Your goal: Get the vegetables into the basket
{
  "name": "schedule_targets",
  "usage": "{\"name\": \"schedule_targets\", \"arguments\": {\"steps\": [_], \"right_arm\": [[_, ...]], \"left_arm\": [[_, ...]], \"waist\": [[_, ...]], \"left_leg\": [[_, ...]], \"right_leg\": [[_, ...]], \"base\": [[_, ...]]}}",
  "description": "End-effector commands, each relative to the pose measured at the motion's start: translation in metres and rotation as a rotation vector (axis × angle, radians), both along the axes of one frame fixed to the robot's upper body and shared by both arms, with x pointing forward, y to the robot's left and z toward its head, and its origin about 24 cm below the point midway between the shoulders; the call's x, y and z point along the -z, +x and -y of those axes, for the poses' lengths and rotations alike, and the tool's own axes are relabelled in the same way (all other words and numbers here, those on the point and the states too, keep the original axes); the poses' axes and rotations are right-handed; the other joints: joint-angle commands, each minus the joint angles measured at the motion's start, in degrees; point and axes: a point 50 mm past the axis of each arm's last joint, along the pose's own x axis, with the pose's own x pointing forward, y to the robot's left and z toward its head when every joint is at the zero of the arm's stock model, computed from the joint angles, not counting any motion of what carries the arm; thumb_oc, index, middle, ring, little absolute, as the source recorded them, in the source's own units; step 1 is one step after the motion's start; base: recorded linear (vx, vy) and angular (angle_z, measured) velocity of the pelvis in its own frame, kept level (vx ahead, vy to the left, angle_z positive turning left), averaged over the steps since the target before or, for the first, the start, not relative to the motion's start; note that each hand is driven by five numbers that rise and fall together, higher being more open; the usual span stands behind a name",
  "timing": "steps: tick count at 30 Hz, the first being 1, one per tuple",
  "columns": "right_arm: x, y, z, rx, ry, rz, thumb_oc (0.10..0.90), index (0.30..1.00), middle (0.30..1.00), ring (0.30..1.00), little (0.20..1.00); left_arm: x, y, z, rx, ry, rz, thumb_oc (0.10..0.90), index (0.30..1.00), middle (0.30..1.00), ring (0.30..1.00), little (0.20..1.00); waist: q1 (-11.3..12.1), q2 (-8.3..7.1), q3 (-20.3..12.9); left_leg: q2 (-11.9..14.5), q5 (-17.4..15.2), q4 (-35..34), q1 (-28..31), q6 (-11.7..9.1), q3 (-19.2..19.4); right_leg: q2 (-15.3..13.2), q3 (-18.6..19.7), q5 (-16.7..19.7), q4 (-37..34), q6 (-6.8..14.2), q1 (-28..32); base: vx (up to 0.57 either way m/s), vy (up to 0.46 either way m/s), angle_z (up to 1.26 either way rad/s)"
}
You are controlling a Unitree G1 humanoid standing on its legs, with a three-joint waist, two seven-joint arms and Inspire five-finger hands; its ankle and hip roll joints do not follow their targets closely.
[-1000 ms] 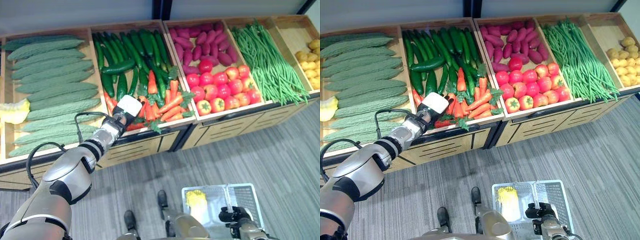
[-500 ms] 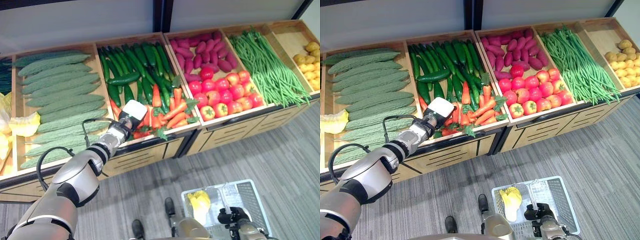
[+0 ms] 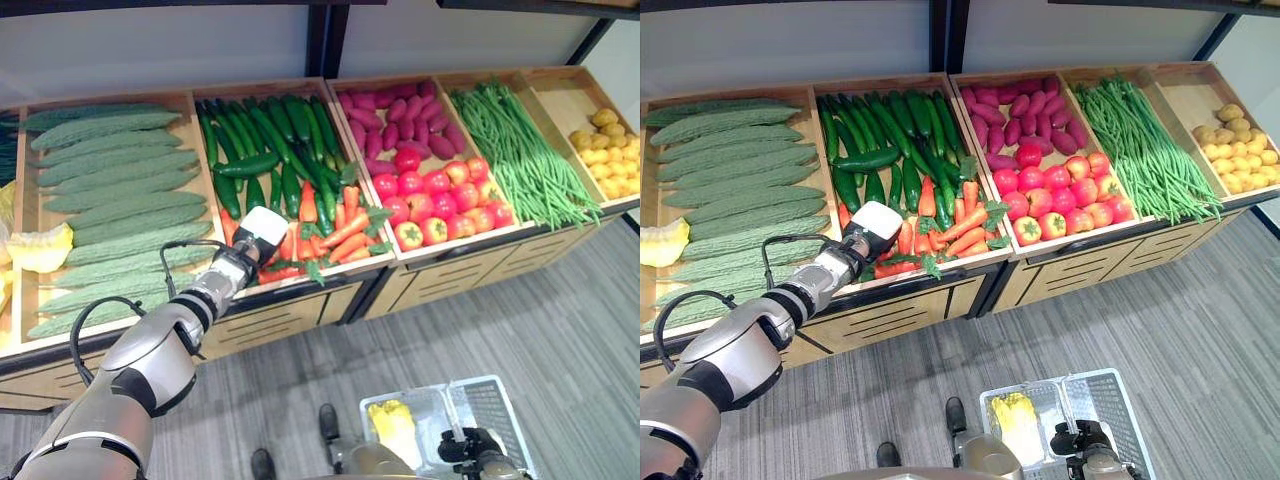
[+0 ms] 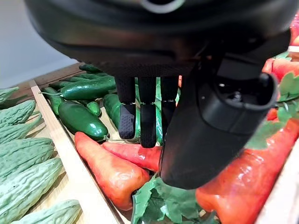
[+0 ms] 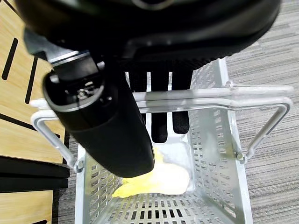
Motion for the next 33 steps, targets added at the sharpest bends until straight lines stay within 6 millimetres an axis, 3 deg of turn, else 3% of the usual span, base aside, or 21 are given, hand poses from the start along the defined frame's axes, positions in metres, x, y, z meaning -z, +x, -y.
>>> {"name": "schedule_targets", "arguments": {"steps": [1,16,19,25,33], "right_arm": [[-0.014,0.025,0.018,-0.021,-0.069,0.090,0.400,0.300,0.300,0.300,0.300],[-0.016,0.027,0.022,-0.010,-0.078,0.094,0.400,0.300,0.300,0.300,0.300],[-0.017,0.030,0.021,-0.007,-0.074,0.101,0.400,0.300,0.300,0.300,0.300],[-0.017,0.033,0.021,0.002,-0.071,0.096,0.400,0.300,0.300,0.300,0.300],[-0.018,0.036,0.020,0.024,-0.052,0.110,0.400,0.300,0.300,0.300,0.300]], "left_arm": [[-0.013,0.006,-0.024,-0.106,0.011,0.026,0.900,1.000,1.000,1.000,1.000],[-0.017,0.007,-0.018,-0.099,-0.024,0.033,0.900,1.000,1.000,1.000,1.000],[-0.006,0.003,-0.029,-0.212,-0.153,0.009,0.900,1.000,1.000,1.000,1.000],[0.005,-0.005,-0.059,-0.363,-0.175,-0.035,0.900,1.000,1.000,1.000,1.000],[-0.008,0.000,-0.053,-0.335,-0.235,-0.012,0.900,1.000,1.000,1.000,1.000]], "waist": [[0.4,0.46,4.5],[1.0,-0.25,5.2],[0.9,-0.73,5.7],[1.1,-2.49,6.1],[2.2,-3.63,7.8]], "left_leg": [[1.1,-3.8,0.4,1.6,-1.7,-1.6],[1.1,-3.9,0.4,2.0,-1.6,-1.8],[1.2,-3.5,0.4,1.0,-1.6,-1.9],[1.5,-2.5,0.4,-1.4,-1.4,-2.0],[1.3,-2.0,0.4,-2.4,-1.5,-3.3]], "right_leg": [[0.9,0.6,-4.5,-0.1,5.3,3.7],[0.9,0.3,-4.6,-0.1,5.3,4.2],[0.9,0.1,-4.2,-0.1,5.3,3.4],[1.4,-0.1,-3.2,-0.1,5.2,1.2],[1.1,-1.1,-3.0,-0.1,5.1,0.6]], "base": [[0.00,0.000,0.00],[0.00,0.000,0.00],[-0.04,-0.006,0.04],[-0.05,-0.021,-0.01],[-0.02,-0.006,0.06]]}}
